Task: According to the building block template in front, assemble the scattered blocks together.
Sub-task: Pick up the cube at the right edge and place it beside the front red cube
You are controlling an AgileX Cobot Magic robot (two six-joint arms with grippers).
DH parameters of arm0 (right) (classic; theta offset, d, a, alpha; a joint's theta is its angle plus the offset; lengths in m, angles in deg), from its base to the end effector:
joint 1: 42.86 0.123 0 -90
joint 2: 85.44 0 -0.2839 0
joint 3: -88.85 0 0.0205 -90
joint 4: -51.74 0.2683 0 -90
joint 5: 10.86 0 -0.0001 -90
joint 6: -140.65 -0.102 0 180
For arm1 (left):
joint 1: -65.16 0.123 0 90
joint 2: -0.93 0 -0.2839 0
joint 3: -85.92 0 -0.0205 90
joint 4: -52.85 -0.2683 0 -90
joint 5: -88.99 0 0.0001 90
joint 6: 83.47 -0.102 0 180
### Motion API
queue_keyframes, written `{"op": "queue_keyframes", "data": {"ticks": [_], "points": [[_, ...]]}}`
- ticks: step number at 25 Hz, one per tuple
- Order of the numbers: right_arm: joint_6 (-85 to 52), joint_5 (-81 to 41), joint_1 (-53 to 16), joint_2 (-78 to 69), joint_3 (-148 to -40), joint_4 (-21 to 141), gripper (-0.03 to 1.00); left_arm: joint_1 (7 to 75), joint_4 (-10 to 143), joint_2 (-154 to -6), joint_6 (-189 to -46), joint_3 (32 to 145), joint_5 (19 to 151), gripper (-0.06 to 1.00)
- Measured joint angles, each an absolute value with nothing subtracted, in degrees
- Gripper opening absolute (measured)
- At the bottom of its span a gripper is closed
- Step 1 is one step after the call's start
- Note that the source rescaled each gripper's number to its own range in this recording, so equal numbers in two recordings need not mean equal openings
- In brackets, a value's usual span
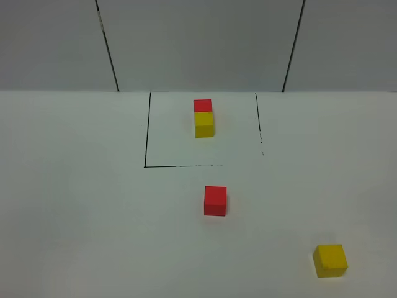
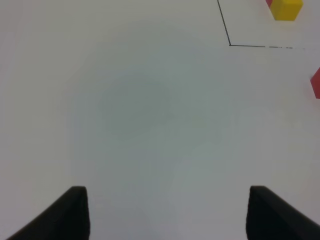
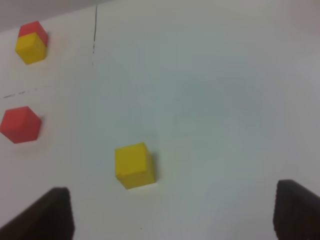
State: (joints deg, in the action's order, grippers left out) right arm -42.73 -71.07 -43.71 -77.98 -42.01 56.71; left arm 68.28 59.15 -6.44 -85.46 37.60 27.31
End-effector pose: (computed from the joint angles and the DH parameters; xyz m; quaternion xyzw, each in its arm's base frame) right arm 0.0221 0.0073 0.2789 0.0300 0.8504 0.0549 0.5223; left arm 0.0192 -0.0088 0.2810 -0.0055 0.8530 -0.0317 0.5209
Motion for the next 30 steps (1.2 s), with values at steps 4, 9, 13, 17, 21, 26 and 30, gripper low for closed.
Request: {"op": "queue_keyframes", "data": {"ticks": [4,9,13,17,21,26,30], "points": [[-42.7,-71.1,-43.7,-78.0,-42.0,56.7,0.63,68.3,59.1,-6.4,-85.5,37.6,27.3,0.47],[-42.7,-71.1,-43.7,-78.0,-42.0,56.7,0.63,68.3,59.1,-6.4,-85.5,37.6,27.3,0.47],[-42.7,-71.1,-43.7,-78.0,-42.0,56.7,0.63,68.3,59.1,-6.4,-85.5,37.6,27.3,0.47],[-42.7,-71.1,-43.7,-78.0,-42.0,56.7,0.63,68.3,59.1,-6.4,-85.5,37.6,27.3,0.47],[-42.7,-71.1,-43.7,-78.0,-42.0,56.7,0.74,68.3,59.1,-6.4,-85.5,37.6,27.3,0.47],[-41.8,-71.4,-43.7,-70.9,-44.1,59.3,1.0,68.3,59.1,-6.4,-85.5,37.6,27.3,0.47],[-40.8,-71.9,-43.7,-57.5,-48.7,62.6,1.0,68.3,59.1,-6.4,-85.4,37.6,27.3,0.47]]}}
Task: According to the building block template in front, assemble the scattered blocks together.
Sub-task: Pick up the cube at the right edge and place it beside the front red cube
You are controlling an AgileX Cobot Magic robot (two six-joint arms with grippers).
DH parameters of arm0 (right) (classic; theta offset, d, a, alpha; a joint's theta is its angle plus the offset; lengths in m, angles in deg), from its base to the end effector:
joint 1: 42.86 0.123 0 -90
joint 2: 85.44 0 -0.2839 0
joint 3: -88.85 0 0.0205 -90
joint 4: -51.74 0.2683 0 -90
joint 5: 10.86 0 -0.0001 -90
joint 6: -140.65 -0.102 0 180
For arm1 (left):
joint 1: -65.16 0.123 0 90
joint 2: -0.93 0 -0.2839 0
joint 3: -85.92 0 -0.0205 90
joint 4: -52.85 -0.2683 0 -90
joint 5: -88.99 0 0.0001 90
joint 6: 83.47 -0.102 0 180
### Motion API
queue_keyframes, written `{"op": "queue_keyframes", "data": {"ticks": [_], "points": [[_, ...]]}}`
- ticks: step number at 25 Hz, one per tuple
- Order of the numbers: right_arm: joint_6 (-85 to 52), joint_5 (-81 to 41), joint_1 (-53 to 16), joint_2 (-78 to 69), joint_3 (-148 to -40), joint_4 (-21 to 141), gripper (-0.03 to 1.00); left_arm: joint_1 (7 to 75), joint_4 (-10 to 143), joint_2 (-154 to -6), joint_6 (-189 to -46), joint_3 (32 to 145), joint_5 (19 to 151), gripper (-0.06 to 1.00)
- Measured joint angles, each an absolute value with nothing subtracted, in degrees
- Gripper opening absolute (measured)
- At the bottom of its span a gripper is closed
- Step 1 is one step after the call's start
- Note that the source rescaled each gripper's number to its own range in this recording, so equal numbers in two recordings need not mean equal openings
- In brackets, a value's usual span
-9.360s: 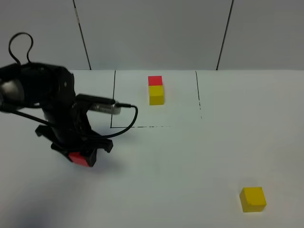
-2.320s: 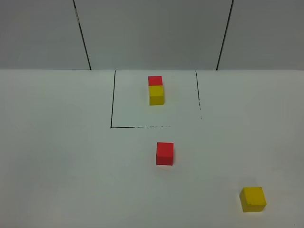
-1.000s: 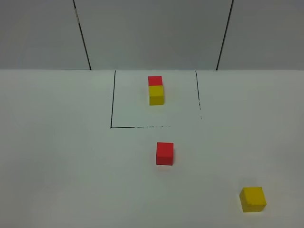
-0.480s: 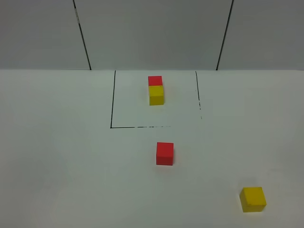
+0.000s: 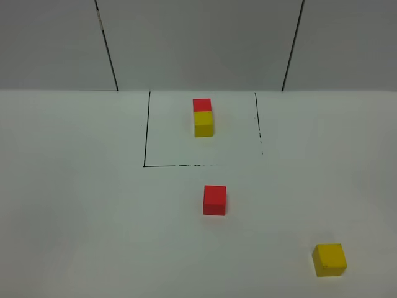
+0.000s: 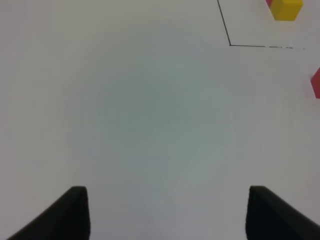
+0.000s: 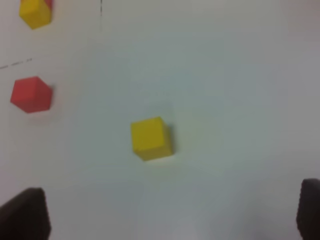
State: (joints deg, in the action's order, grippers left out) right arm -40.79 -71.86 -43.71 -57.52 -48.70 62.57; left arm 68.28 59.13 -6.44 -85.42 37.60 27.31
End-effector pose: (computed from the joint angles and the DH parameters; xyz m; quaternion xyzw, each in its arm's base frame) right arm 0.0712 0.0157 0.2994 0.0258 0.9069 0.0962 0.4094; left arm 0.0192 -0.0088 0.2810 -0.0058 0.8530 -0.0317 0.5209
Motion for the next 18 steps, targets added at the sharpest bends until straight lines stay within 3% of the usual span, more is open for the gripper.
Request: {"op": "queue_keyframes", "data": {"ticks": [12,18], "points": [[-35.1,-70.1,-43.0,-16.1,-60.2,71.2,1.0,68.3,59.1,-6.4,-85.4,37.6,27.3,0.47],[-39.0,-63.2,-31.1,-4.2,-60.5,64.5,1.0,68.3,59.1,-6.4,-85.4,37.6,27.3,0.47]]}}
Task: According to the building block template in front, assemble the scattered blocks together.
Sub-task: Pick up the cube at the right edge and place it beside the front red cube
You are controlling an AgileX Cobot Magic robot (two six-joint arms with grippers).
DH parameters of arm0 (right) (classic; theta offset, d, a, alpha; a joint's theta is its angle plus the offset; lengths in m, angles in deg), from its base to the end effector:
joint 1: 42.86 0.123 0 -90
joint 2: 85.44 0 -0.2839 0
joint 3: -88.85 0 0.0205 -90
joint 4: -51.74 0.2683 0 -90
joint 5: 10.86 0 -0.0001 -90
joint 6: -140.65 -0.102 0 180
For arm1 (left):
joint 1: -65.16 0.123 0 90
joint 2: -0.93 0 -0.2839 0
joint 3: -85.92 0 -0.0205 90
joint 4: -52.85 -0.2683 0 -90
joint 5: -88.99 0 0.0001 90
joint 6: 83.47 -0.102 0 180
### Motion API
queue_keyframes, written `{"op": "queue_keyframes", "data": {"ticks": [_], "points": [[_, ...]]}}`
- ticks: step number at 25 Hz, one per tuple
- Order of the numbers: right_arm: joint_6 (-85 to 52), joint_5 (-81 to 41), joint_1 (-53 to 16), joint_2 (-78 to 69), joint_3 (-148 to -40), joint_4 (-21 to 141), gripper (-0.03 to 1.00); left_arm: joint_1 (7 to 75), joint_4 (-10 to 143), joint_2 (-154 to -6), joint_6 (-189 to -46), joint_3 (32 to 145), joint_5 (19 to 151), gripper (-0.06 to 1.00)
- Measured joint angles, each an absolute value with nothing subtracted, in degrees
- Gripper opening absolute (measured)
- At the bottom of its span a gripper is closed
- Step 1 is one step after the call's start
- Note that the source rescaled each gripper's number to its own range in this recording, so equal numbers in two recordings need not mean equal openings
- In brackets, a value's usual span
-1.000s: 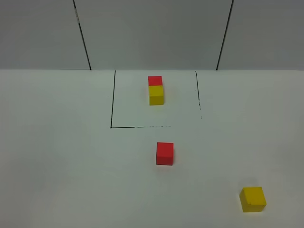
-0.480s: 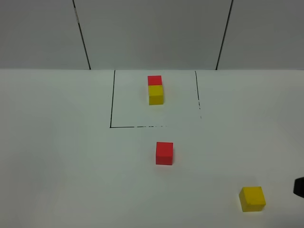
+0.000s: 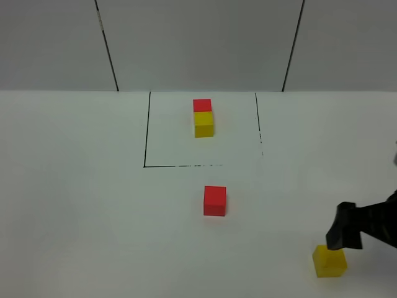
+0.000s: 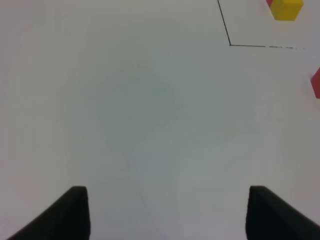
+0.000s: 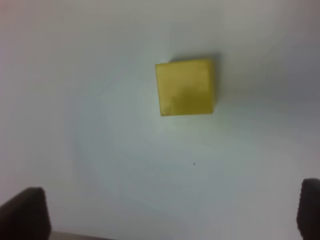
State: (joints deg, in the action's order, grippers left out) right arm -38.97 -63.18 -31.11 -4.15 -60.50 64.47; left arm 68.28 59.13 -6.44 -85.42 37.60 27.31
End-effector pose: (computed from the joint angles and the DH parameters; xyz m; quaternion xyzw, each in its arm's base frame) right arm 0.2332 0.0667 0.2260 -0.0492 0.9848 0.1092 0.1259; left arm 0.0192 -0.0088 0.2810 -0.0058 0.8530 -0.0317 0.5209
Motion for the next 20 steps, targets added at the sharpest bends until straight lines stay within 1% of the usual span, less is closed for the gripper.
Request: {"op": "queue_keyframes", "data": {"ticks": [3,6,12,20], "points": [[-45.8,-60.2,-26.1,0.2,-60.5,57.4,1.0,68.3,59.1,-6.4,-85.4,37.6,27.3,0.47],[-50.2,-59.2,-24.3,4.2,-60.5,53.0,1.0,68.3,59.1,-6.4,-85.4,37.6,27.3,0.47],[-51.5,-55.7,-23.9,10.3,-60.5,52.5,1.0,68.3,59.1,-6.4,-85.4,37.6,27.3,0.47],[-50.8,-51.2,-23.9,14.8,-60.6,56.4,1.0,68.3,59.1,-6.4,-85.4,37.6,27.3,0.46]]}}
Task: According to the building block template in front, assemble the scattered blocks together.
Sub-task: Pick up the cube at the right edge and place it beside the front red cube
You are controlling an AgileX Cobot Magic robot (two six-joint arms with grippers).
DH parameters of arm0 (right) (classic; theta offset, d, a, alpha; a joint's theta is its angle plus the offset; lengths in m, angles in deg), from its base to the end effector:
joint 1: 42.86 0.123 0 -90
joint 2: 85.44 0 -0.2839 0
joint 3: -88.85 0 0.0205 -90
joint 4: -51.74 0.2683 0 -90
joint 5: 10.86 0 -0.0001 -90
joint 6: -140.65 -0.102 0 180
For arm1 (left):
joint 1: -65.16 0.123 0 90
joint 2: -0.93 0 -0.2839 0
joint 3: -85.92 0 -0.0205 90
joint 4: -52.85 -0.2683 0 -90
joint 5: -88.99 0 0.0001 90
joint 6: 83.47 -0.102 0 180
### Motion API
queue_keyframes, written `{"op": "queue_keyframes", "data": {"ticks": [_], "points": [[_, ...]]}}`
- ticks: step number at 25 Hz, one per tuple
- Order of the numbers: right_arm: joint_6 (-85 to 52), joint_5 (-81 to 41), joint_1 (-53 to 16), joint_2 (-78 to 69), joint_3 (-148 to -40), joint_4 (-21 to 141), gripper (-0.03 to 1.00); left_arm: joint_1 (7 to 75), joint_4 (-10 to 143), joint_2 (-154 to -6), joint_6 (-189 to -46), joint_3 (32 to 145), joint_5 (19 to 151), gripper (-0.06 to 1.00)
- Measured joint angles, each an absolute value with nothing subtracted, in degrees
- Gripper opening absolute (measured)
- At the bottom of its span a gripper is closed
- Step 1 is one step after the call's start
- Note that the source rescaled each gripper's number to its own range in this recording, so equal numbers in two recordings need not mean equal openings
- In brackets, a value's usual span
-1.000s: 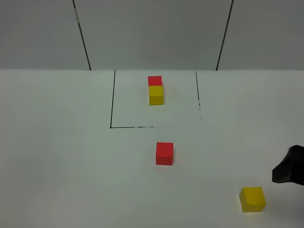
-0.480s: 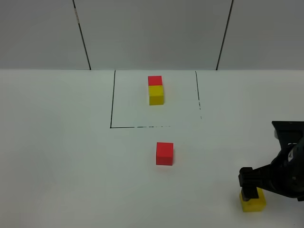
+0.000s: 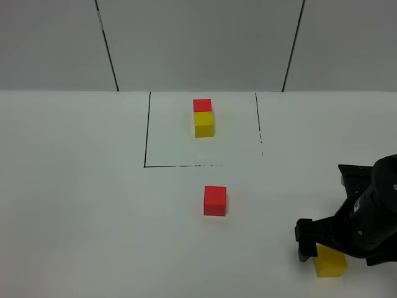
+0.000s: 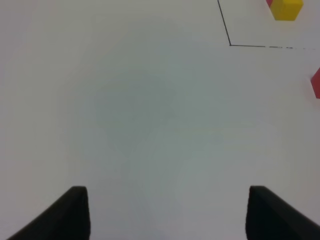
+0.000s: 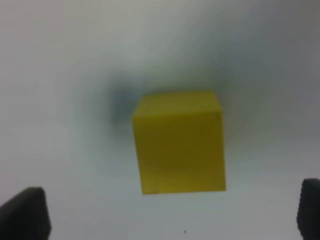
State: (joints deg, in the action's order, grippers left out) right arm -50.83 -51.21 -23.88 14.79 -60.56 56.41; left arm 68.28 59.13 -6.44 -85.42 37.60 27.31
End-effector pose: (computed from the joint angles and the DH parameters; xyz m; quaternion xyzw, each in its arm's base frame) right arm 0.2655 0.0970 0.1419 -0.0363 0.9960 0.0479 0.0667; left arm 0.0192 -0.0088 0.2810 -0.0058 0.8530 -0.0317 0.5209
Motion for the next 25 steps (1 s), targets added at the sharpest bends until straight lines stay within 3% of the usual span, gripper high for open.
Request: {"op": "queue_keyframes", "data": {"ticks": [14,25], "points": [[-48.5,-48.9,-23.9,23.7,-60.6,58.8,0.99,68.3,59.1,-6.4,-85.4,37.6,27.3,0.46],[-48.5,-47.2,-23.9,26.8,-61.0,58.5,0.86,68.3,59.1,-6.4,-85.4,37.6,27.3,0.47]]}}
